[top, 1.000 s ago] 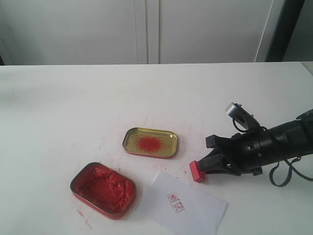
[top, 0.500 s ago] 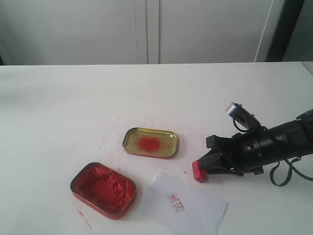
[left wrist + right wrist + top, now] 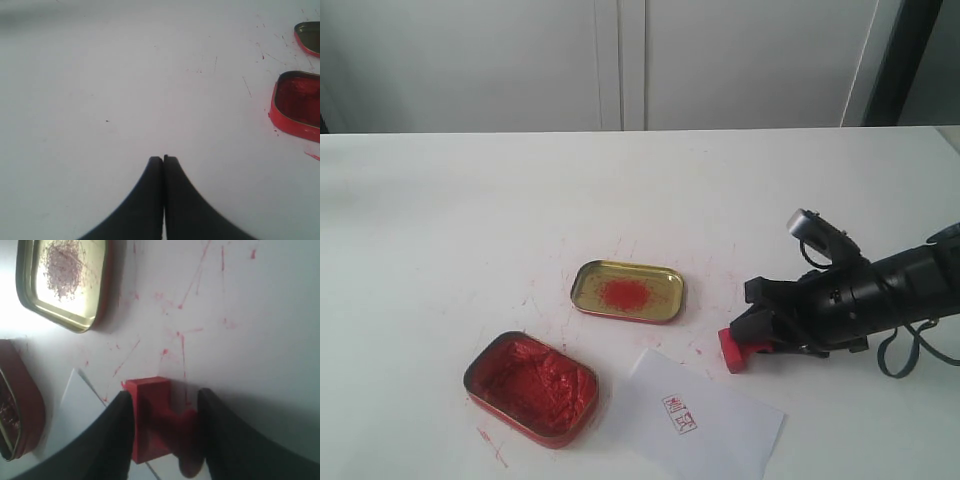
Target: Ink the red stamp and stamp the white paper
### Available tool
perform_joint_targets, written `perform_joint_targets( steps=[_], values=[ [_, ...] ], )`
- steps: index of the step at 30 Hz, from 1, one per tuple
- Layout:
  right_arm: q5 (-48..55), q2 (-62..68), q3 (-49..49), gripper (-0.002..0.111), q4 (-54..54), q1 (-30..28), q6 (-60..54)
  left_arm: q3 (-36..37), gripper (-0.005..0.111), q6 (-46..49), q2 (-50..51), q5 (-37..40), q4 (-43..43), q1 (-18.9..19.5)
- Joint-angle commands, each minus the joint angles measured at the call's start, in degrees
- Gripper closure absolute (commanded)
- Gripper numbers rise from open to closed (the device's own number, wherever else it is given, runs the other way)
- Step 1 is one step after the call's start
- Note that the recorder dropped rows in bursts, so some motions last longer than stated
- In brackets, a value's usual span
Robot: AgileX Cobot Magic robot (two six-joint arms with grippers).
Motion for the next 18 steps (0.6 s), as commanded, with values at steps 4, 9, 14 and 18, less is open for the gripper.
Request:
perform_joint_targets(
  steps=[4, 9, 14, 18],
  values=[
    [-5.2, -4.23, 0.07, 0.067, 0.41, -0.4, -0.36, 0.22, 0.107, -0.02, -0.23, -0.06, -0.85, 0.15],
    [-10.17, -7.14, 0.07, 0.067, 0.41, -0.4, 0.55, 0.22, 0.107, -0.02, -0.23, -0.06, -0.85, 0.15],
    [-10.72, -9.37, 0.07, 0.067, 0.41, -0.4, 1.44, 0.22, 0.107, -0.02, -0.23, -0.06, -0.85, 0.15],
    [-10.72, -10.31, 0.07, 0.067, 0.41, -0.4, 1.44, 0.22, 0.107, -0.02, -0.23, -0.06, -0.85, 0.15]
  ],
)
